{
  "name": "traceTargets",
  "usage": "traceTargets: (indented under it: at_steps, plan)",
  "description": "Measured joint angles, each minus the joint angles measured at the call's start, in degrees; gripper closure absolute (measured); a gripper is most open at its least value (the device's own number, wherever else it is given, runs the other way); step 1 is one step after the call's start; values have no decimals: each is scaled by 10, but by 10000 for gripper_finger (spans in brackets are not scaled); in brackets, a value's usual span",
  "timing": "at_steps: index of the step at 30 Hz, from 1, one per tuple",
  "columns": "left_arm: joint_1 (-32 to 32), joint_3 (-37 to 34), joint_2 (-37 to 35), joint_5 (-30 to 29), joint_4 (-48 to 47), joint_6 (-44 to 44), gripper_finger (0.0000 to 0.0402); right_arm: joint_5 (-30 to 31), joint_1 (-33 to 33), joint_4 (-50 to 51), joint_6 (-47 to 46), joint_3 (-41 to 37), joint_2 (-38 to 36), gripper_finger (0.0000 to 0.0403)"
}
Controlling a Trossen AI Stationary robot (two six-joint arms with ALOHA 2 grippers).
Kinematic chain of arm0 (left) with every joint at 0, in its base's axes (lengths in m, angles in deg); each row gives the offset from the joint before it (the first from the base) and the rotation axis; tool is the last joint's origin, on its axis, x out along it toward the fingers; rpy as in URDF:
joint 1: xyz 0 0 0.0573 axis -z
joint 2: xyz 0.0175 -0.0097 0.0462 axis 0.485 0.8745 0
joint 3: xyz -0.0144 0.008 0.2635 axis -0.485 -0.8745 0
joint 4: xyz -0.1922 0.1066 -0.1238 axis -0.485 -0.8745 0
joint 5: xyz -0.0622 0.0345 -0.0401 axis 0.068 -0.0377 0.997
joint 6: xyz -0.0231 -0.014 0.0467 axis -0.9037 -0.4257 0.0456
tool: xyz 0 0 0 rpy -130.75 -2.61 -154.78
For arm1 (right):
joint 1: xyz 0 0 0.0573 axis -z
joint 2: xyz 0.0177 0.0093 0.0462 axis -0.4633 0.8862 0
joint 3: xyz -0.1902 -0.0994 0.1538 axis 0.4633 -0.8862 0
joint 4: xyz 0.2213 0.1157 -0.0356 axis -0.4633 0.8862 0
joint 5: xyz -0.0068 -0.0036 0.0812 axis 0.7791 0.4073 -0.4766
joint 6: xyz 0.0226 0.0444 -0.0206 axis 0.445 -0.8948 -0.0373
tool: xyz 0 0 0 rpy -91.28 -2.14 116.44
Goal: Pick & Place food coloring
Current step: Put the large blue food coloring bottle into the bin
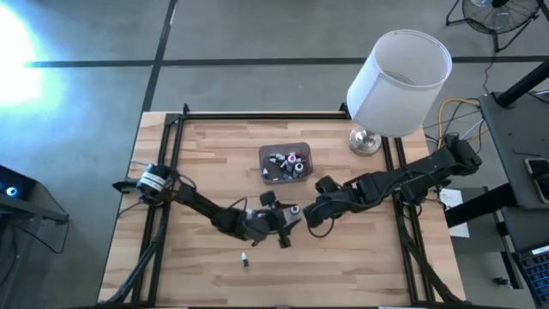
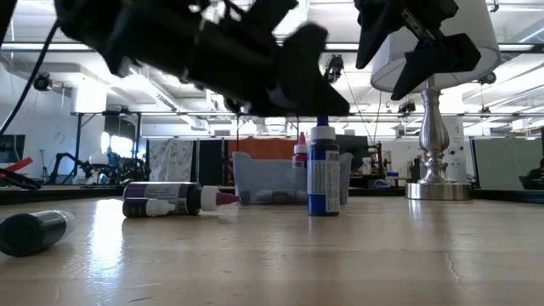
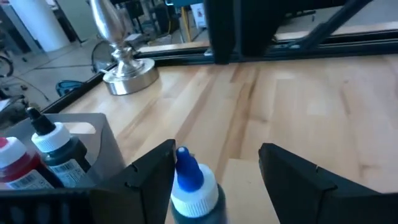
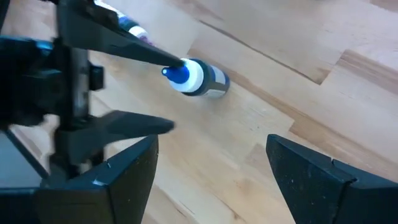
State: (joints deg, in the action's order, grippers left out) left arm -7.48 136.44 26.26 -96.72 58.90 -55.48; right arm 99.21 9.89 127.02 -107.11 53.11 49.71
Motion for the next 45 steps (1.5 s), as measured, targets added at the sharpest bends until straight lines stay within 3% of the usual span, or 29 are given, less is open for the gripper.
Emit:
traceTargets:
  at_steps: [4,10,14,21,30,45]
  plan:
    - [30,-2,-38,-36,-97,-42,195,-2,2,-2,30,5,3,111]
    - [70,-6,-76,-124,-298,-244,195,-2,17,-5,105,38,47,111]
    - [97,-5,-93,-135,-389,-369,195,-15,26,7,167,82,105,110]
    - [140,-5,-132,-126,-429,-539,195,-17,28,102,232,165,174,109]
    - [152,-6,-200,-110,-438,-745,195,-51,57,104,234,194,199,108]
    - [166,-6,-339,-114,-454,-656,195,-68,64,85,231,210,236,144]
